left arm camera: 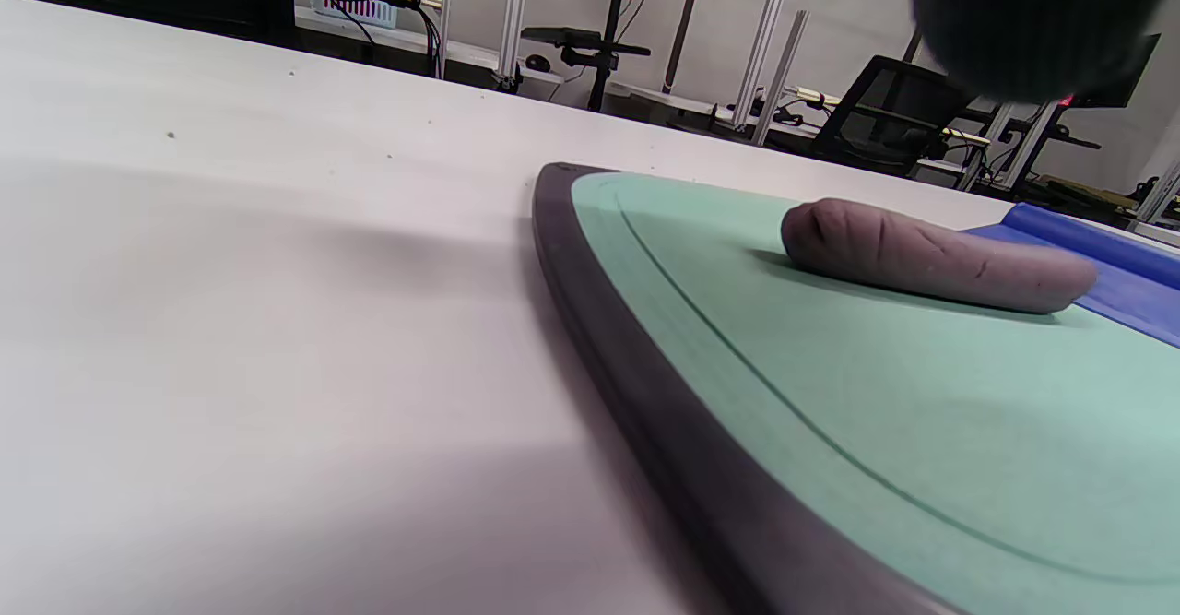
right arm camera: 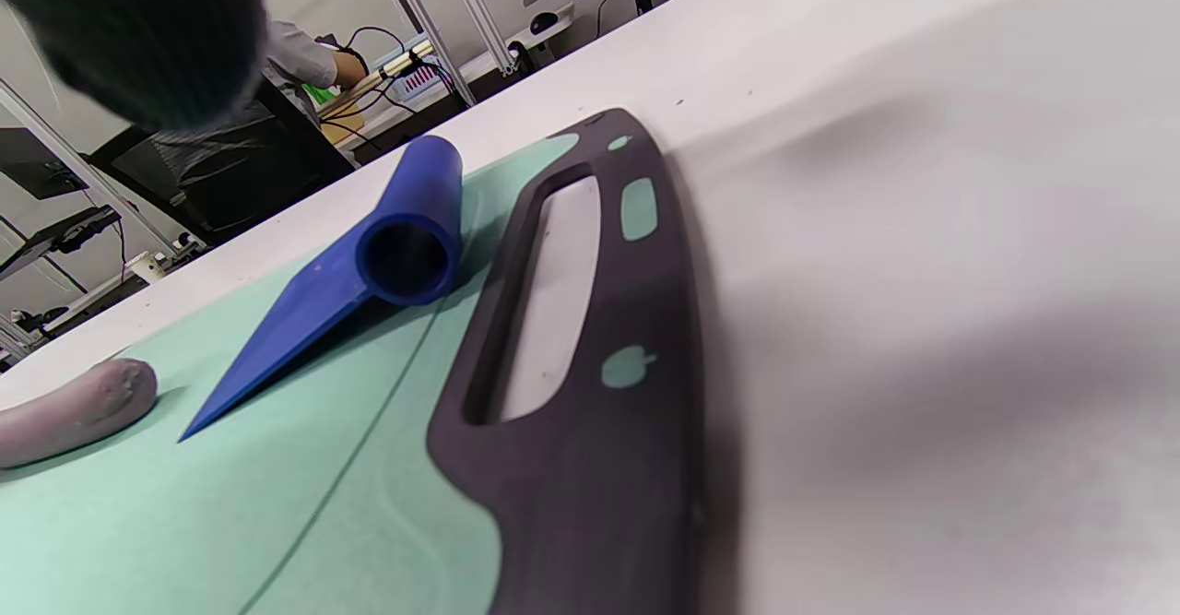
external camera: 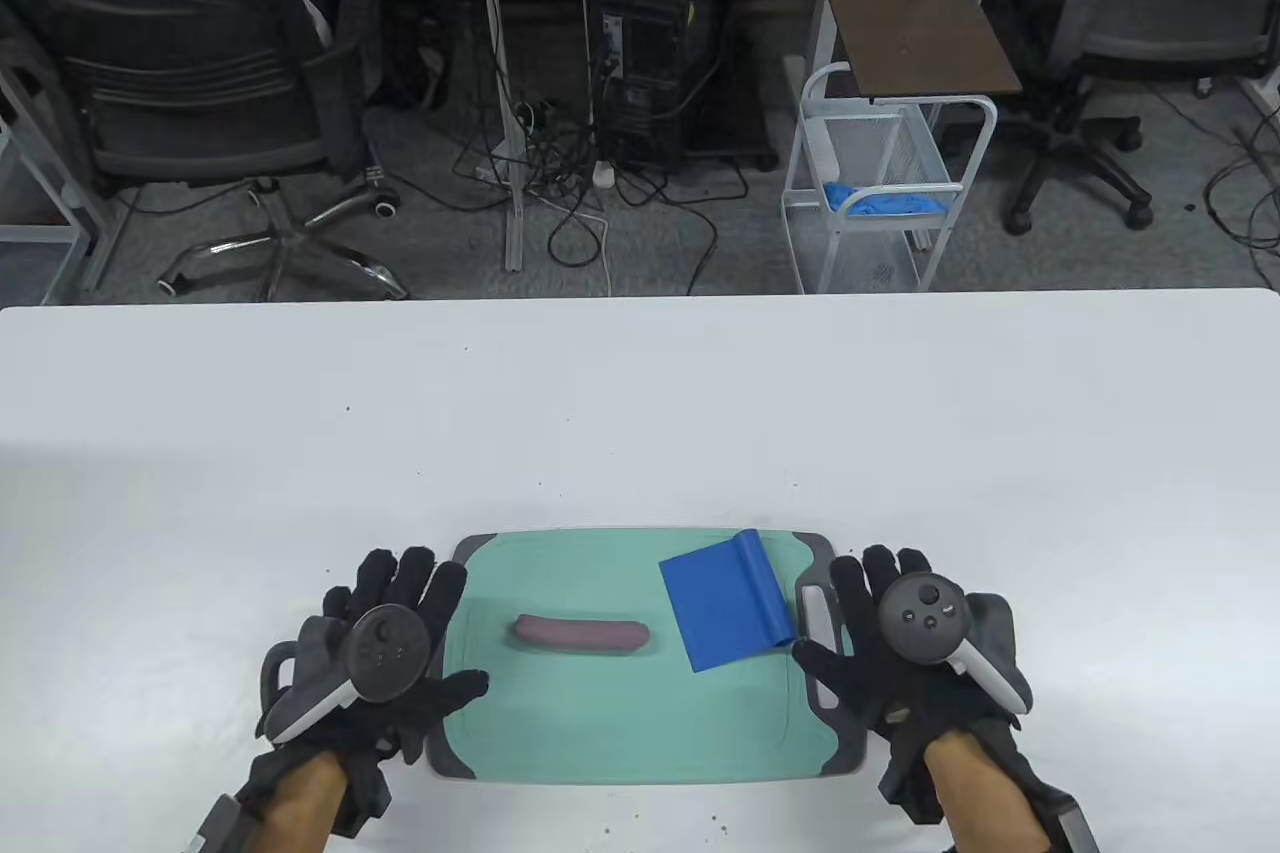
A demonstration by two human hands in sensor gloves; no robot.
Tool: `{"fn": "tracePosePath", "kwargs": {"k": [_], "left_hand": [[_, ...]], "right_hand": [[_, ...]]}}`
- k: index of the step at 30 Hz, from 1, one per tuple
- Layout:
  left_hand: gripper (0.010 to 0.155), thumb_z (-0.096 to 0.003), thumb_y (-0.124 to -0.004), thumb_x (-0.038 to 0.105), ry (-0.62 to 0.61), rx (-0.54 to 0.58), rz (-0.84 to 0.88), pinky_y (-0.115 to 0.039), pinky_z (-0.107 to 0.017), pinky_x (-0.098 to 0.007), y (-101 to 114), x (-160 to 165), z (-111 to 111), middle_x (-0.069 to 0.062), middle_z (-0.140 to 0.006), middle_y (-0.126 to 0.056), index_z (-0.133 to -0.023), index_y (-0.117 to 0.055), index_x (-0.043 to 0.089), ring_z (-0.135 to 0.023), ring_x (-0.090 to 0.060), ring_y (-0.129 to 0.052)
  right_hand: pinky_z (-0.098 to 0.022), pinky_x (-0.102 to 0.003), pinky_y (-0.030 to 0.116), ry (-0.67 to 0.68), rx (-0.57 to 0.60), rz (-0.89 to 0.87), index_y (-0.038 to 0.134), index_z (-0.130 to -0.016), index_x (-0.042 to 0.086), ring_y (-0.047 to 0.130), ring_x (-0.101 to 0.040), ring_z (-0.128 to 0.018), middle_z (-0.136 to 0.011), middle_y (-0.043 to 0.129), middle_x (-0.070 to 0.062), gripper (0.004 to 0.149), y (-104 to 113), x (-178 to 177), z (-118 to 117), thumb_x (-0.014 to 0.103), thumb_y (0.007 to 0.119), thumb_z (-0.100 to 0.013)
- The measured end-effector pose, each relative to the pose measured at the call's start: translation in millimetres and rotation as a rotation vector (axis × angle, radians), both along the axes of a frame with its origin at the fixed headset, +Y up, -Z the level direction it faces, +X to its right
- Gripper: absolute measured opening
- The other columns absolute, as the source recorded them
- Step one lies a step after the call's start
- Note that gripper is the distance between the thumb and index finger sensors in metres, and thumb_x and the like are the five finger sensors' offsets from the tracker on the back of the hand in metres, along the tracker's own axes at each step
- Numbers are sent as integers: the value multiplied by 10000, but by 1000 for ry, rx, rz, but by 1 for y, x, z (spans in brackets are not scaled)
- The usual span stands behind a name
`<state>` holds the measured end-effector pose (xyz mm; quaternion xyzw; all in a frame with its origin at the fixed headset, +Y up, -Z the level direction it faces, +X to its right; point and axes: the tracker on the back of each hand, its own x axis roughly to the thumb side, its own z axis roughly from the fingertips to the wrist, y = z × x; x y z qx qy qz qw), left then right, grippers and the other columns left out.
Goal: Slice plasticine roll into thin flakes
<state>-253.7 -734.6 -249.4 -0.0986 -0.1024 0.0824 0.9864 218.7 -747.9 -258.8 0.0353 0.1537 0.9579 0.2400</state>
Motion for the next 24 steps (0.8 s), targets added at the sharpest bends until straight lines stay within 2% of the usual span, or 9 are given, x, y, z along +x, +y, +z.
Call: {"fn": "tracePosePath", "kwargs": {"k": [12,24], "left_hand": [[967,-297,-717,764,-3,11,11,-370,-796,-683,2,0,0,52,-1229,-213,-1087,-273,427,-1167,-370,-242],[946,-307,-713,755,-31,33,34,-358,-825,-567,8,6,3,50,-1225,-243,-1087,-294,421,-1168,-334,-275]], "right_hand": [[-708,-683,66,-18,5,-7,278,-1131,249,-12,-409,-1054,-1200,130,-109,946,-1,1,0,653,759,-423],[-730,-684,294,-28,83,5,300,-1126,224,161,-457,-1067,-1195,235,-140,920,9,-16,2,645,740,-437]]}}
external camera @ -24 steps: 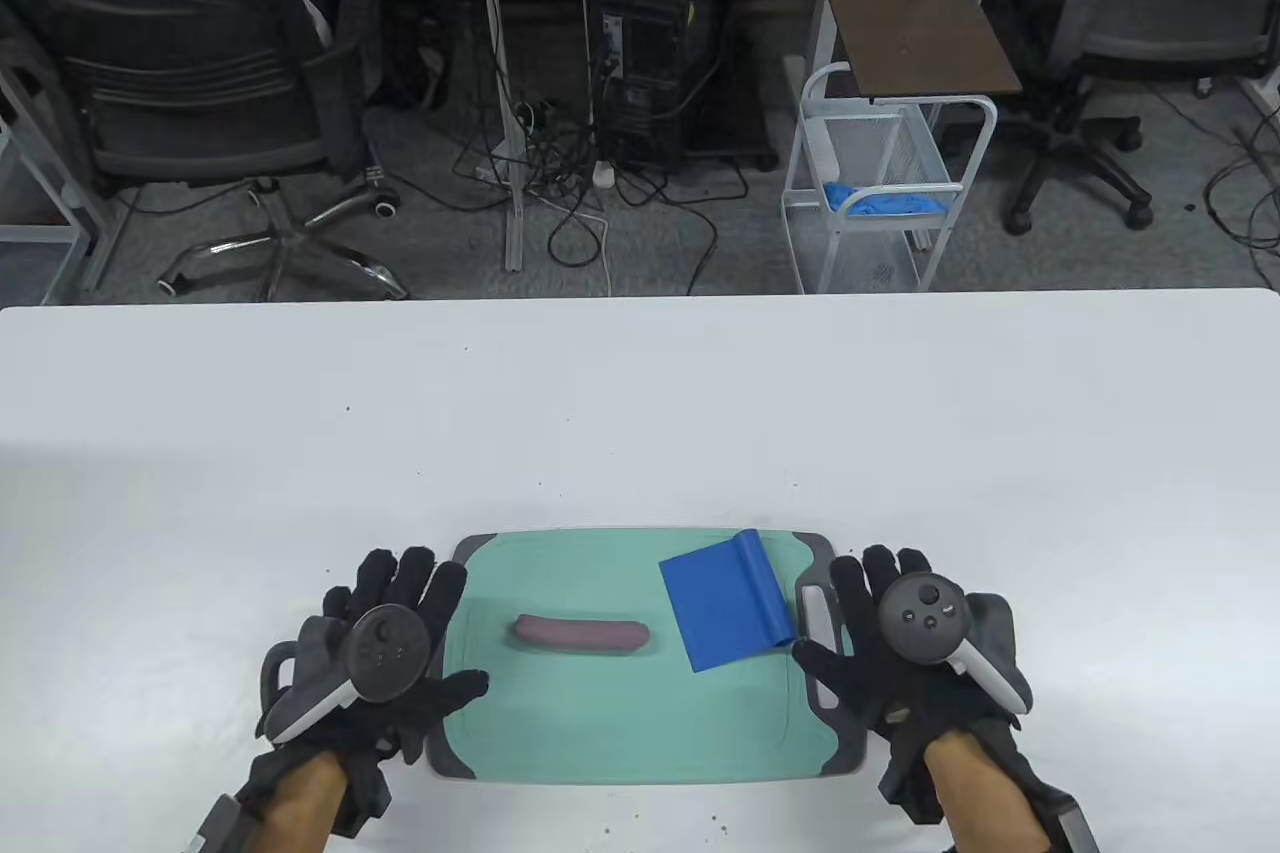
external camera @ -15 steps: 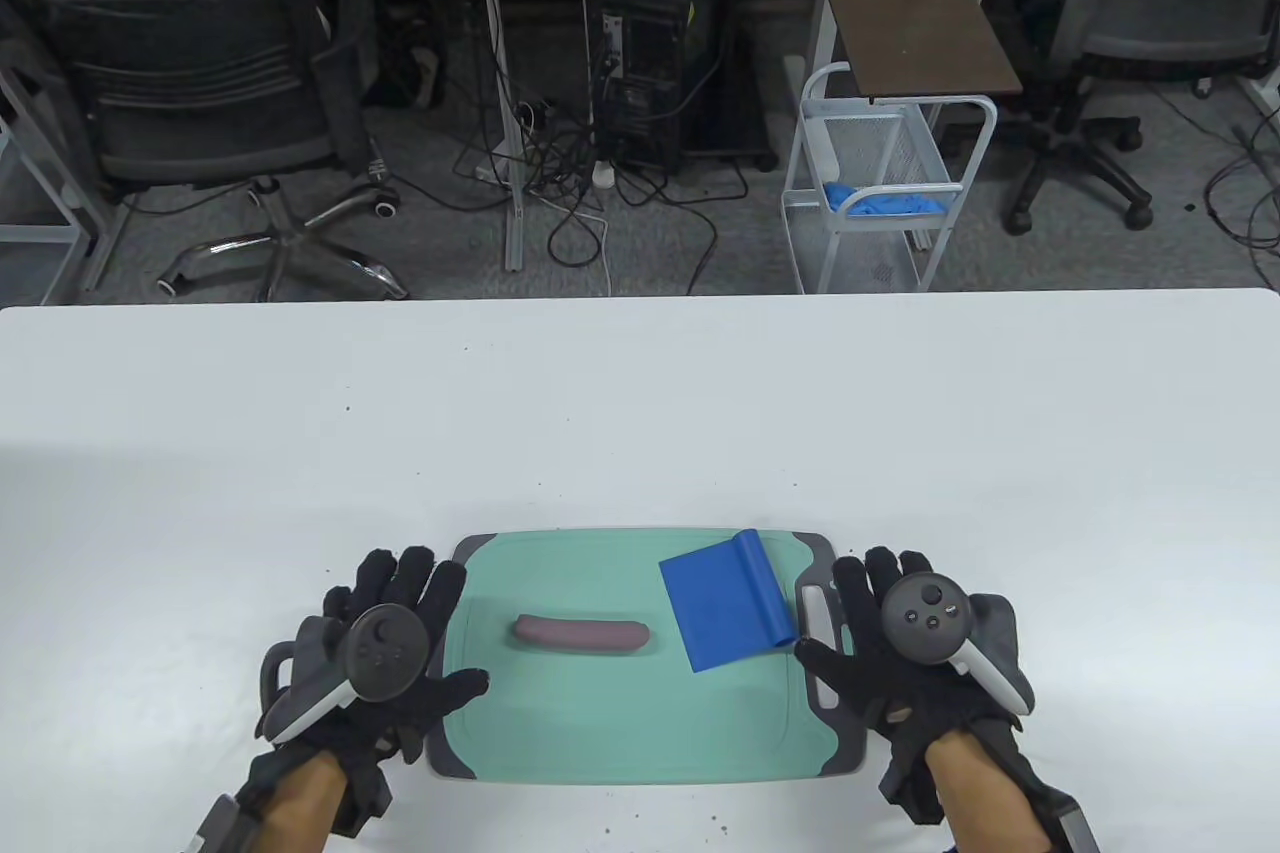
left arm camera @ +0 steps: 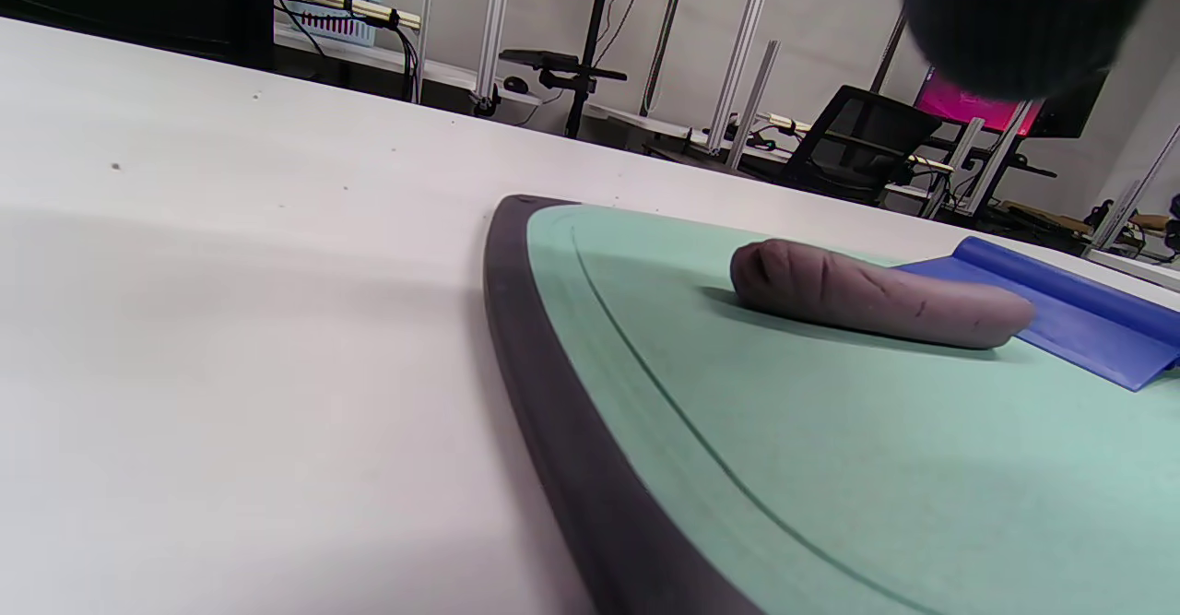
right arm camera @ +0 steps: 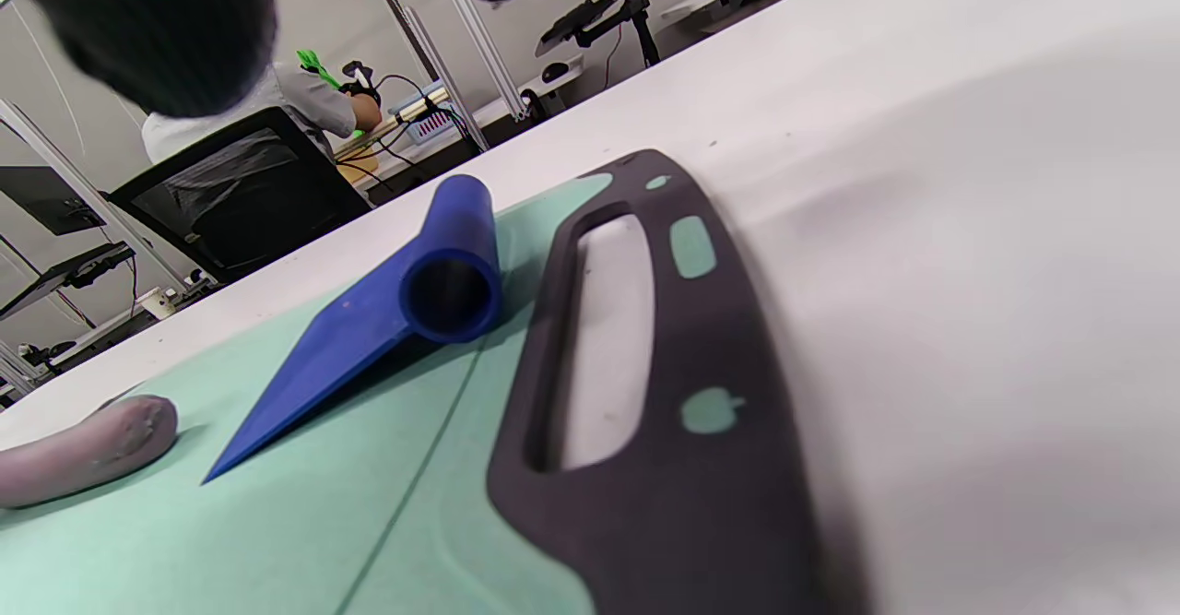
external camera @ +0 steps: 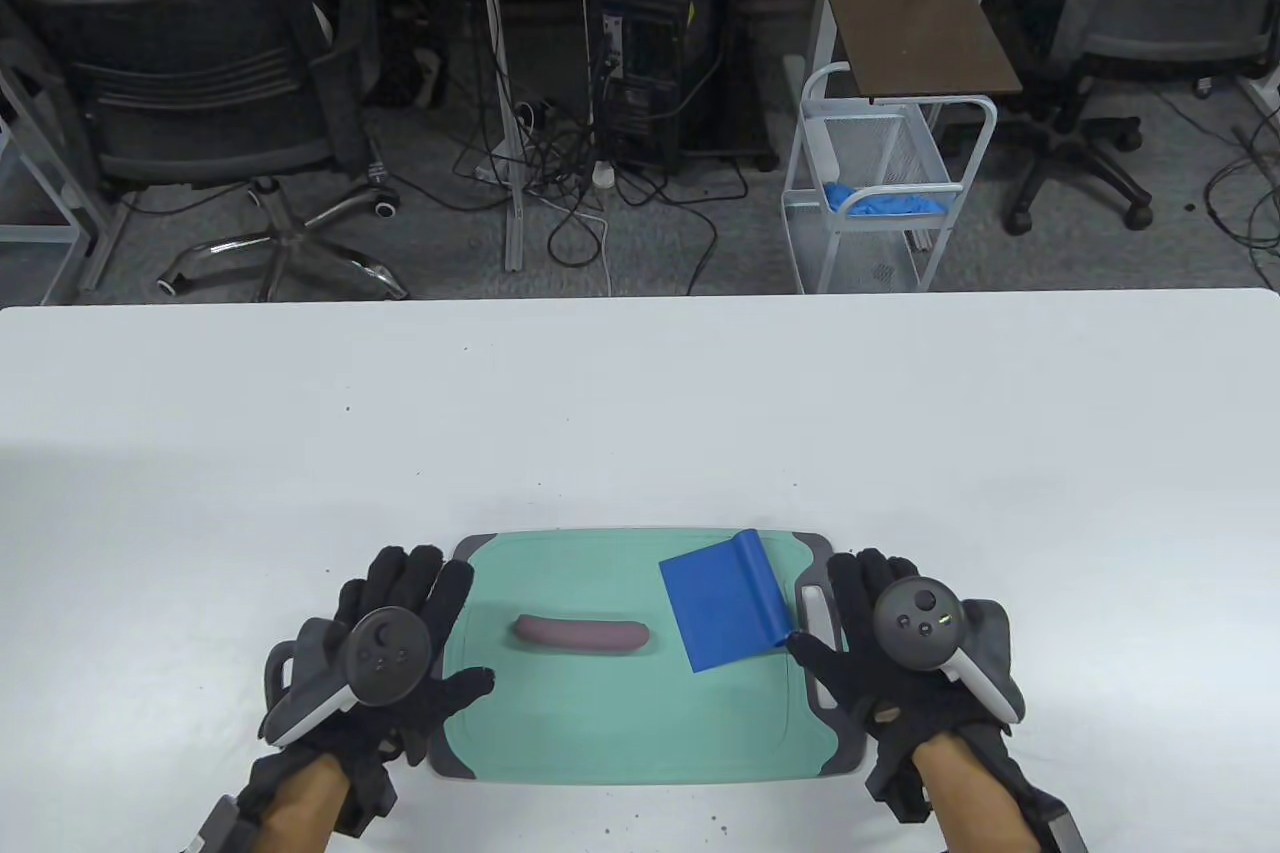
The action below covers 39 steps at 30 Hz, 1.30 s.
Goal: Slice plasticine roll into thin flakes
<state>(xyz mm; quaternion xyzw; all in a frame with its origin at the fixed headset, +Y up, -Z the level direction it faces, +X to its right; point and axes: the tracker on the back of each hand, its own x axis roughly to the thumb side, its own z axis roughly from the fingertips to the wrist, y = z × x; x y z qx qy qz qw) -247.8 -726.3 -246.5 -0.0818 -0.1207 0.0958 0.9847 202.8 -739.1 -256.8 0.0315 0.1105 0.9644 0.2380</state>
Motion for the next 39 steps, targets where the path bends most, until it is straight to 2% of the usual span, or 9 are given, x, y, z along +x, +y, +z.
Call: {"fn": "tracePosePath", "kwargs": {"k": [4,9,17,24,27,32,36,39], "left_hand": [[940,-311,-713,751,-12,6,4,-355,-825,-539,1,4,2,45,-1225,-258,-1086,-301,417,-1166,-329,-289],[930,-318,-716,740,-20,15,13,-372,-823,-544,3,6,3,44,-1223,-288,-1085,-304,414,-1165,-329,-319],[922,-323,-718,732,-29,22,21,-383,-821,-551,4,8,4,45,-1223,-306,-1084,-309,411,-1164,-329,-332],[918,-329,-719,725,-30,19,18,-393,-819,-565,4,9,5,44,-1222,-306,-1085,-302,411,-1165,-330,-336],[911,-333,-716,720,-28,14,17,-424,-811,-595,3,10,5,46,-1222,-317,-1084,-301,412,-1165,-335,-347],[905,-339,-714,715,-28,12,19,-438,-809,-597,3,10,6,47,-1221,-329,-1084,-300,410,-1165,-337,-356],[899,-343,-711,712,-28,5,25,-446,-807,-600,3,11,6,47,-1221,-332,-1084,-301,409,-1164,-341,-363],[898,-345,-709,711,-26,-3,29,-453,-805,-603,2,11,5,47,-1221,-337,-1084,-300,407,-1163,-343,-372]], "right_hand": [[-725,-678,362,9,9,28,305,-1125,215,240,-474,-1066,-1191,294,-153,915,4,-16,-6,640,741,-440],[-669,-614,559,30,9,87,318,-1116,198,467,-473,-1015,-1170,442,-141,878,0,-43,-20,582,751,-456],[-585,-564,661,-4,-27,298,361,-1097,126,623,-478,-906,-1073,612,-172,830,-15,-78,-46,493,764,-471],[-538,-542,707,-51,-62,470,379,-1075,60,727,-473,-811,-963,723,-181,787,-20,-94,-56,416,752,-481],[-515,-548,735,-93,-82,474,421,-1065,38,774,-488,-784,-893,785,-185,767,-19,-95,-58,390,761,-475],[-500,-554,754,-190,-86,396,466,-1060,7,811,-495,-745,-866,805,-192,814,-21,-89,-58,392,826,-441],[-526,-585,727,-229,-123,300,448,-1059,-17,779,-511,-743,-872,764,-201,839,-23,-82,-58,397,825,-435],[-517,-578,739,-261,-100,231,437,-1054,-23,797,-497,-722,-847,779,-180,826,-23,-73,-55,410,790,-445]]}}
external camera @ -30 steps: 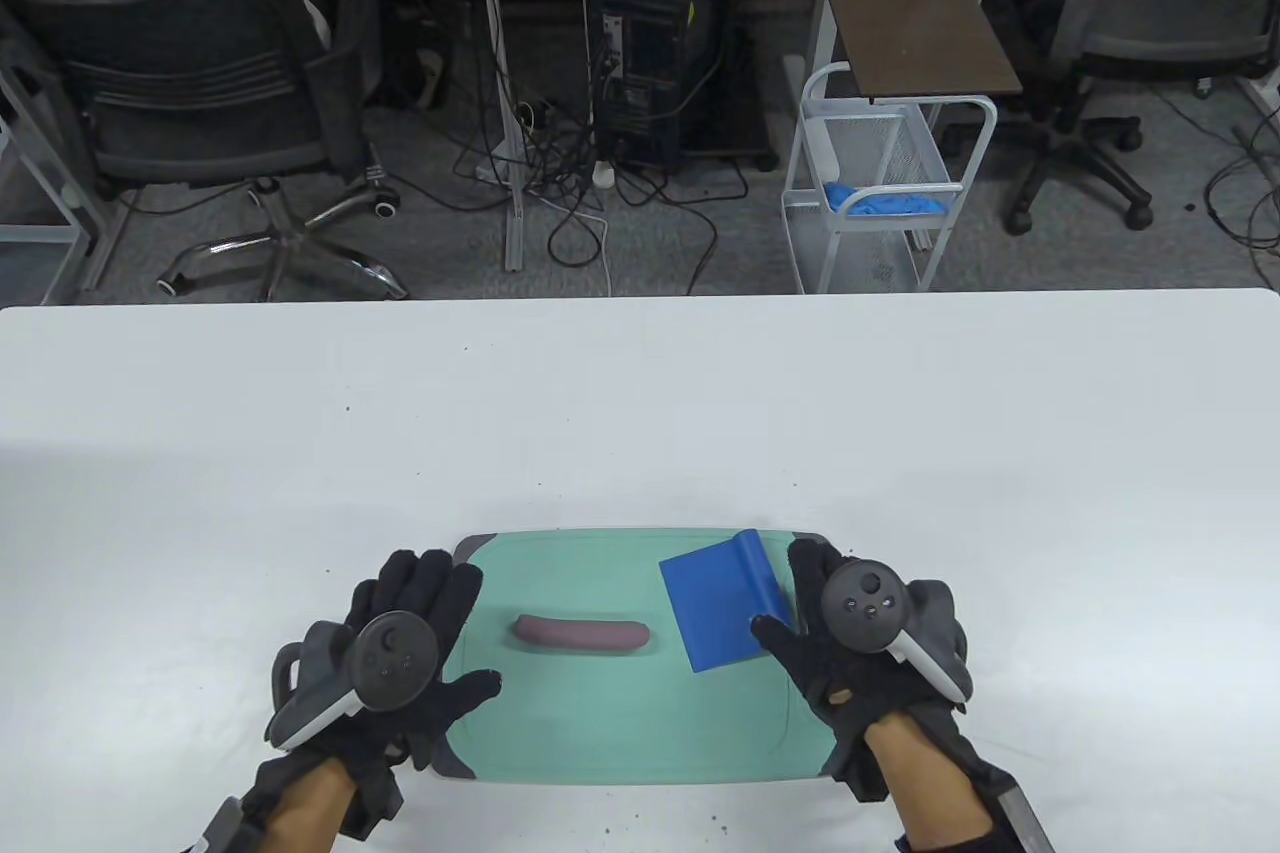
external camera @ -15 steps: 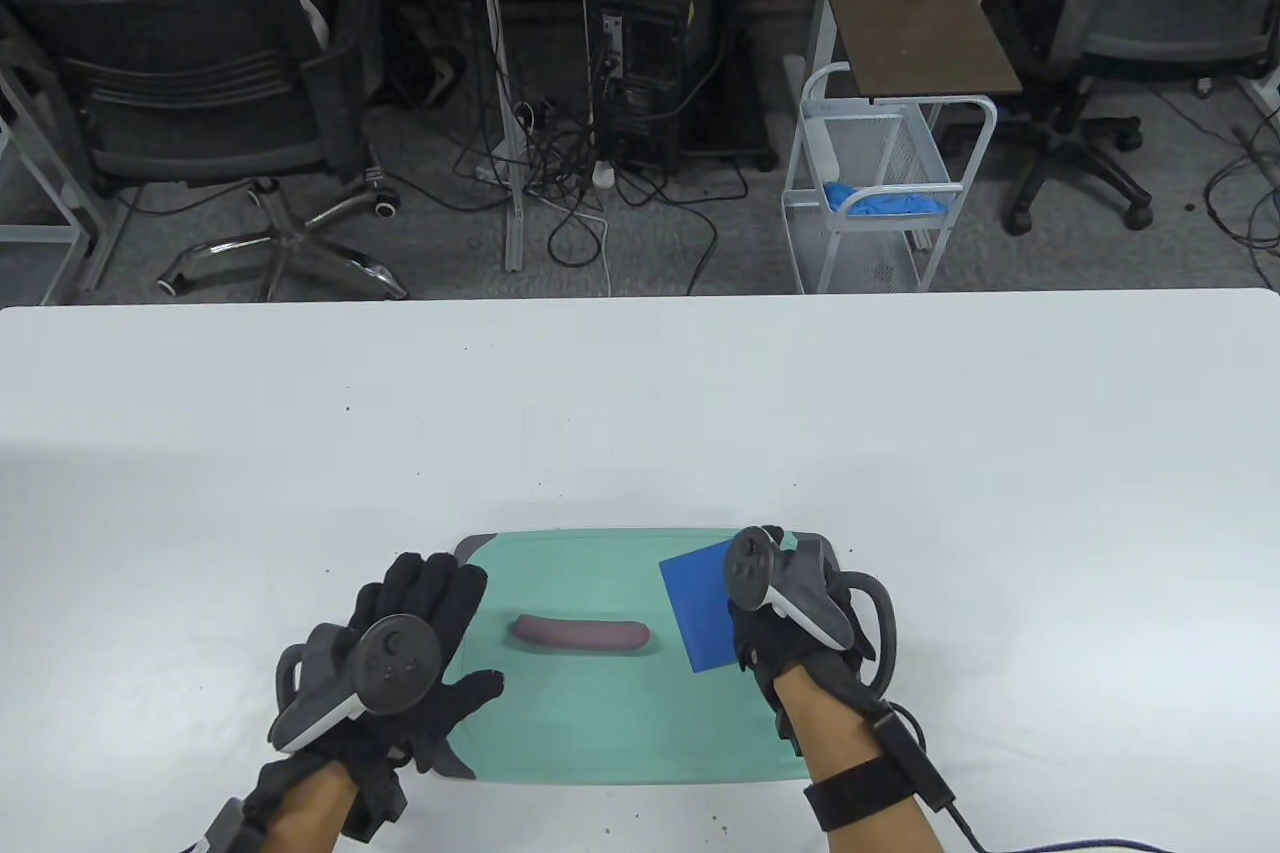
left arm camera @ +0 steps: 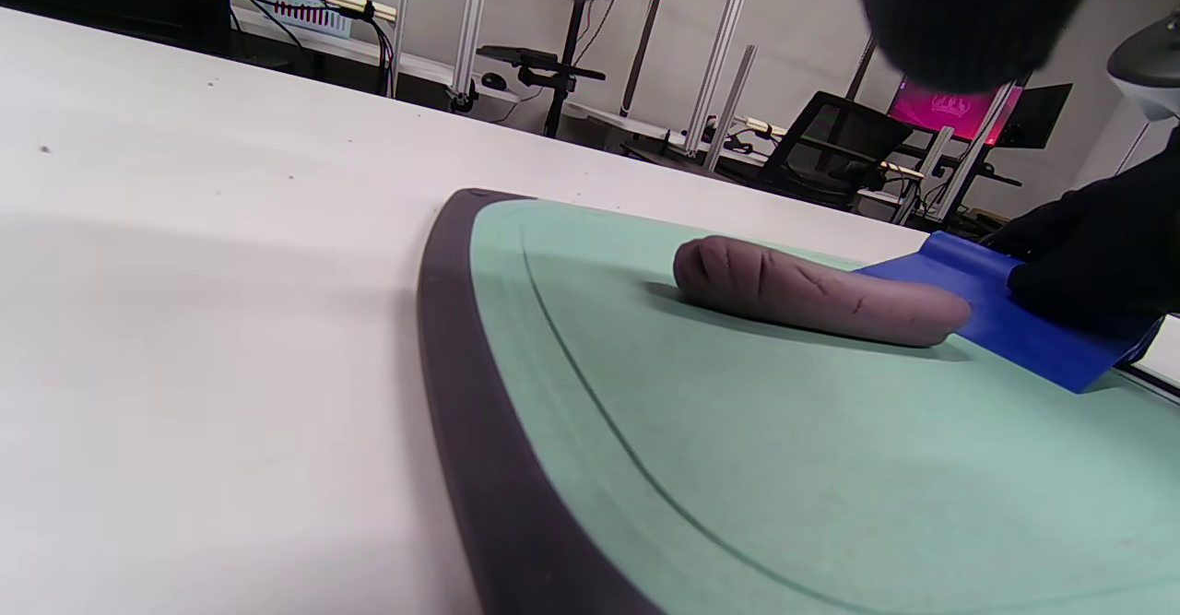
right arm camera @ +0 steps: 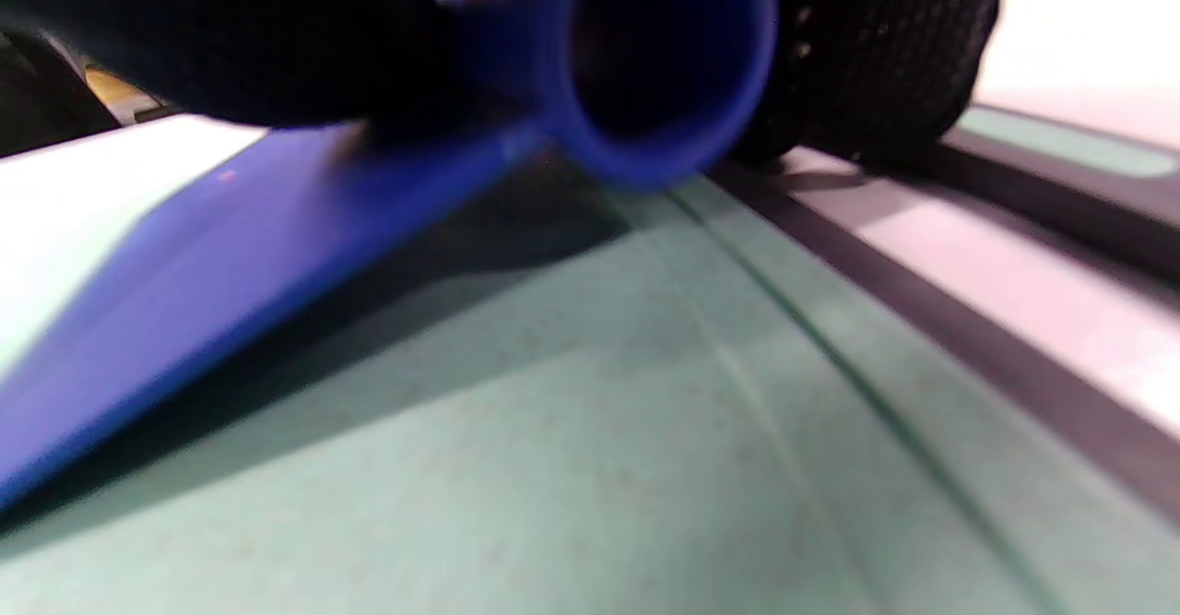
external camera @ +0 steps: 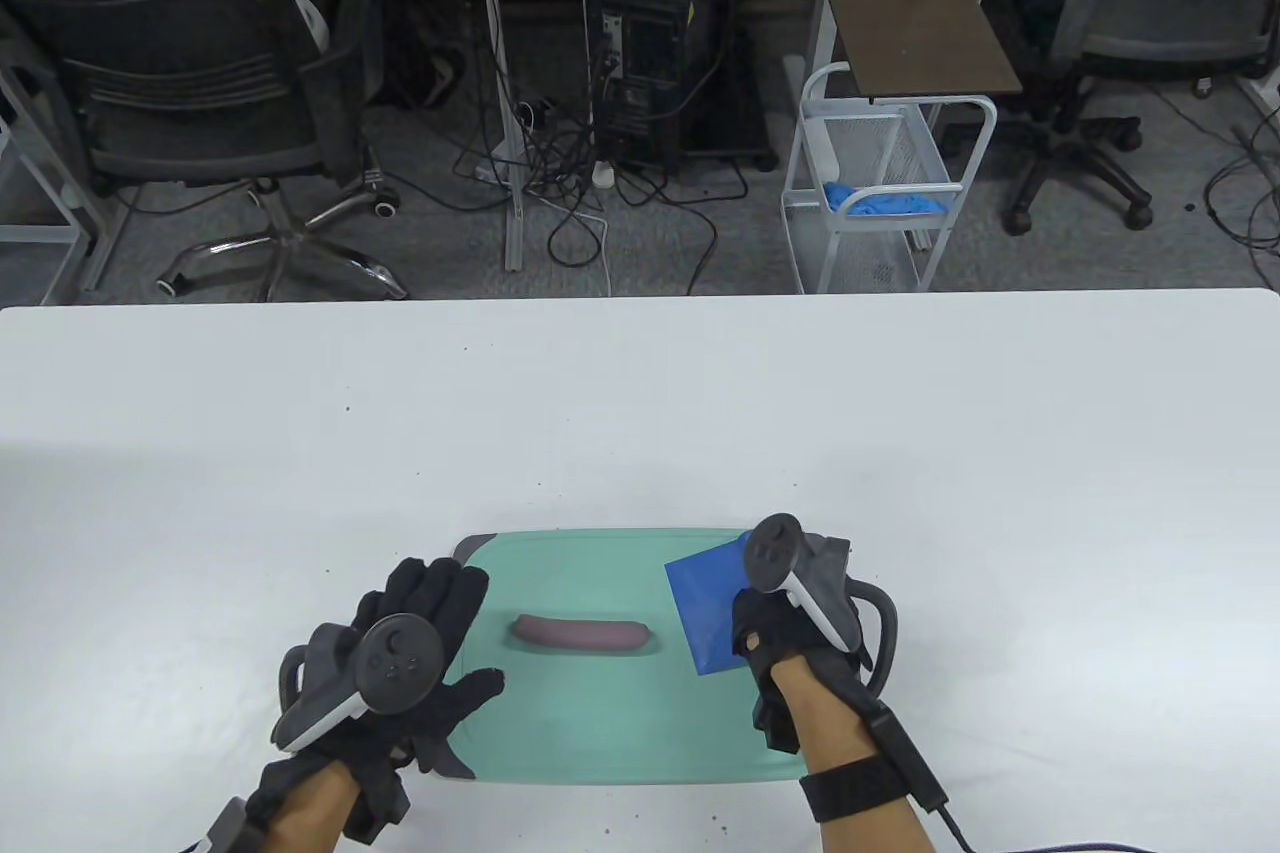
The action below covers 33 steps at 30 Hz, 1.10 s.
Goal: Slice plasticine roll into thin flakes
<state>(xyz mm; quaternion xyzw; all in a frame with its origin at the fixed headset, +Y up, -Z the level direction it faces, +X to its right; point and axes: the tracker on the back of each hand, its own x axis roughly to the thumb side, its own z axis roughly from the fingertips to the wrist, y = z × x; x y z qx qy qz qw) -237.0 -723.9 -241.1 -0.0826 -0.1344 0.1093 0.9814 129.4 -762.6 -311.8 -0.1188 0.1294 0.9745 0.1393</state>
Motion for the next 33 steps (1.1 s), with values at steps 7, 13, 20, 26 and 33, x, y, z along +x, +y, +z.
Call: {"fn": "tracePosePath", "kwargs": {"k": [7,13,20,26,33], "left_hand": [[892,-347,-707,709,8,-15,4,-469,-800,-607,0,0,0,46,-1220,-356,-1084,-308,405,-1160,-349,-395],[888,-348,-706,707,17,-25,0,-478,-797,-612,-1,0,-1,46,-1220,-365,-1085,-318,402,-1159,-353,-407],[878,-349,-705,707,18,-37,-7,-484,-794,-619,-2,2,-1,48,-1220,-379,-1086,-342,398,-1157,-360,-421],[871,-352,-705,705,14,-30,-8,-484,-793,-621,0,5,0,46,-1219,-390,-1087,-359,393,-1156,-362,-425],[865,-350,-709,699,11,7,-5,-485,-789,-623,5,11,3,41,-1216,-397,-1086,-378,386,-1152,-364,-429]], "right_hand": [[-452,-565,785,-35,200,-207,382,-1045,-16,881,-447,-643,-665,894,-78,811,26,19,10,432,742,-473],[-410,-559,807,-46,308,-287,395,-1066,53,925,-426,-581,-541,940,-55,792,51,14,24,469,742,-489],[-429,-552,792,-1,273,-308,299,-1080,96,902,-418,-605,-570,913,-51,828,55,-4,40,456,754,-490],[-439,-558,796,76,278,-260,272,-1083,151,909,-414,-615,-600,908,-43,853,60,-18,47,398,814,-472],[-433,-561,804,98,317,-207,308,-1086,219,929,-401,-600,-575,925,-49,850,62,-27,51,372,858,-455]]}}
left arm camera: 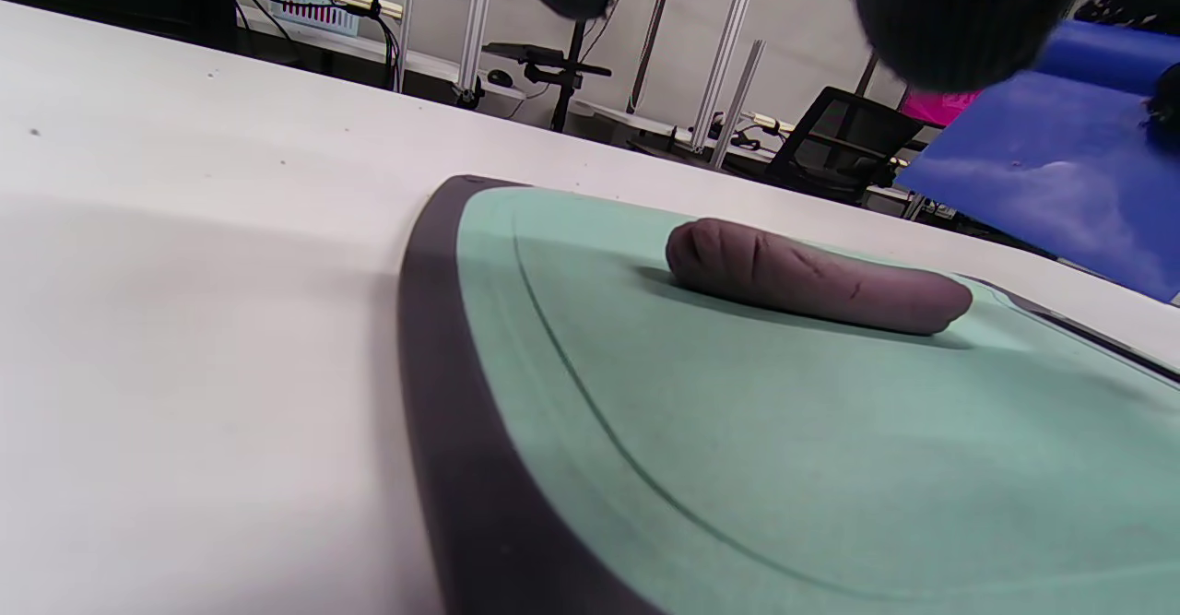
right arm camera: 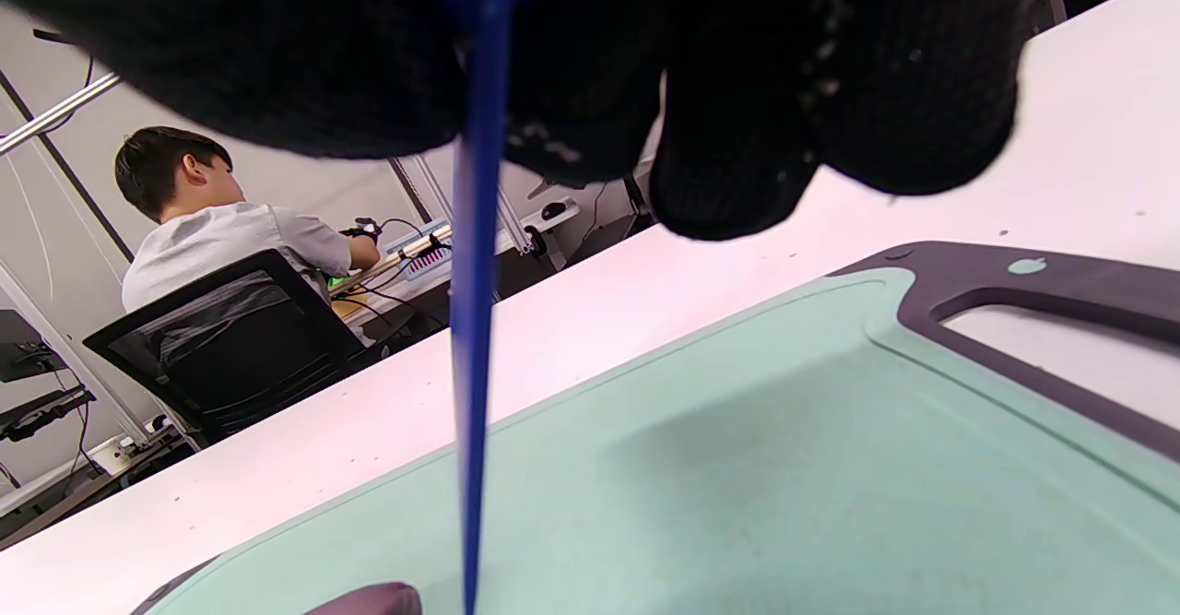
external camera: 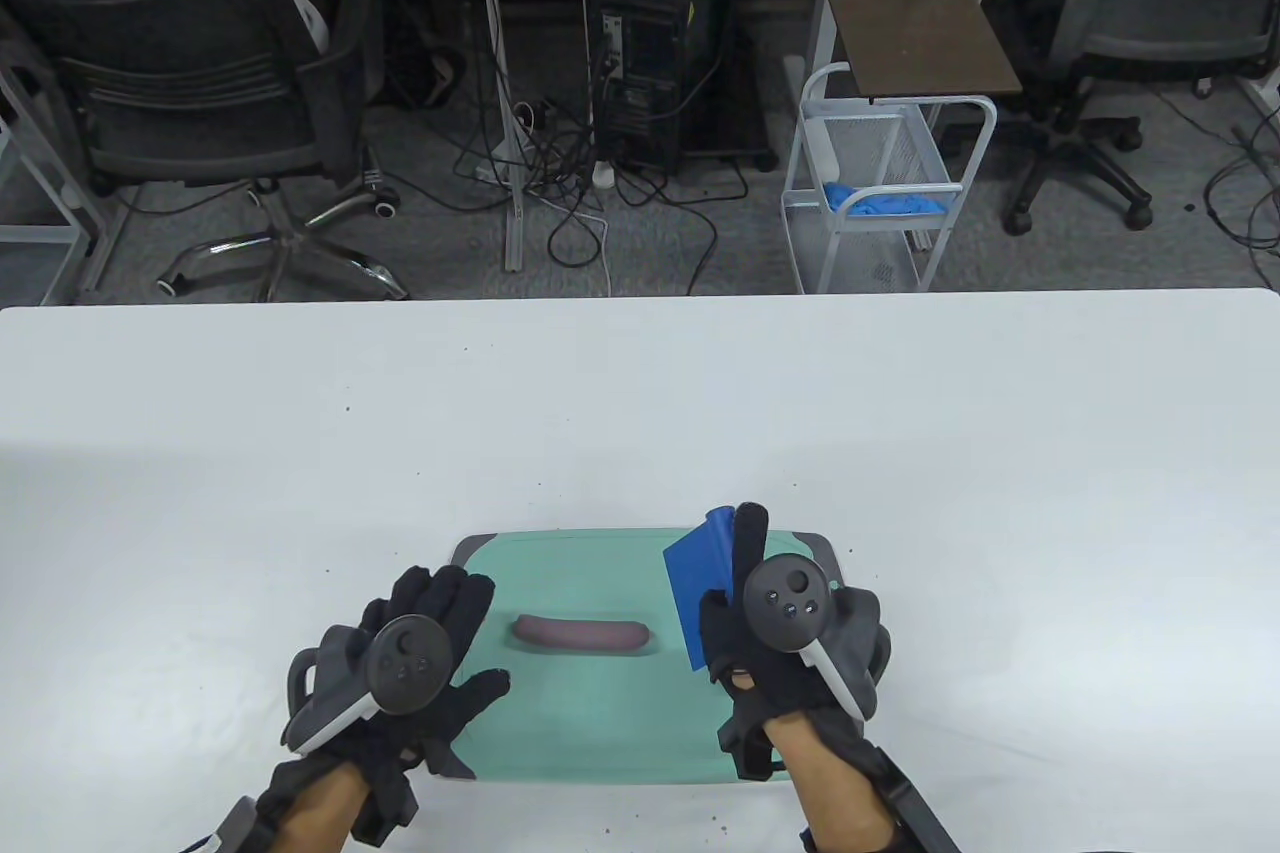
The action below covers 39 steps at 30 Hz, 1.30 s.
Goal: Slice plasticine roll into thin flakes
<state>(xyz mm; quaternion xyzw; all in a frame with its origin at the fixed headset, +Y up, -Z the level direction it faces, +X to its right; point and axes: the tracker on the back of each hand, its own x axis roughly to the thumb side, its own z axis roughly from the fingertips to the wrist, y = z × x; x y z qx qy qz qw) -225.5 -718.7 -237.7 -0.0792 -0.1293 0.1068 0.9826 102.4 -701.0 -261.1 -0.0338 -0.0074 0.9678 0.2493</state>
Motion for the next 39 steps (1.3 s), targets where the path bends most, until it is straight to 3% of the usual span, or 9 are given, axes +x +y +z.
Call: {"fn": "tracePosePath", "kwargs": {"k": [9,18,25,29,39], "left_hand": [[847,-347,-722,680,-81,16,-52,-479,-796,-616,6,33,-5,49,-1212,-406,-1078,-409,388,-1156,-348,-434],[768,-355,-789,576,-193,63,-91,-502,-804,-590,15,76,-33,102,-1172,-530,-1046,-499,410,-1143,-302,-534],[684,-359,-835,495,-225,77,-86,-558,-804,-525,4,76,-38,141,-1123,-644,-1002,-612,426,-1099,-261,-667],[670,-359,-836,496,-247,69,-48,-564,-806,-517,-1,79,-36,158,-1126,-636,-993,-625,444,-1093,-250,-683],[601,-381,-819,459,-311,68,-139,-594,-797,-494,-18,103,-31,175,-1103,-679,-964,-674,449,-1052,-232,-759]], "right_hand": [[-392,-550,829,-16,37,30,346,-1082,220,967,-368,-537,-488,942,-53,835,0,-5,1,382,867,-449],[-362,-527,841,-34,60,50,354,-1085,218,980,-329,-486,-419,936,-32,828,4,-10,4,410,855,-455],[-390,-536,822,-4,18,41,272,-1086,188,955,-343,-524,-472,914,-40,860,4,-19,5,389,827,-460],[-369,-534,834,14,-3,67,277,-1083,183,969,-342,-500,-464,923,-36,856,7,-34,8,388,830,-463],[-311,-515,864,25,-8,219,351,-1074,159,1010,-309,-419,-380,948,-21,841,10,-71,16,405,856,-448]]}}
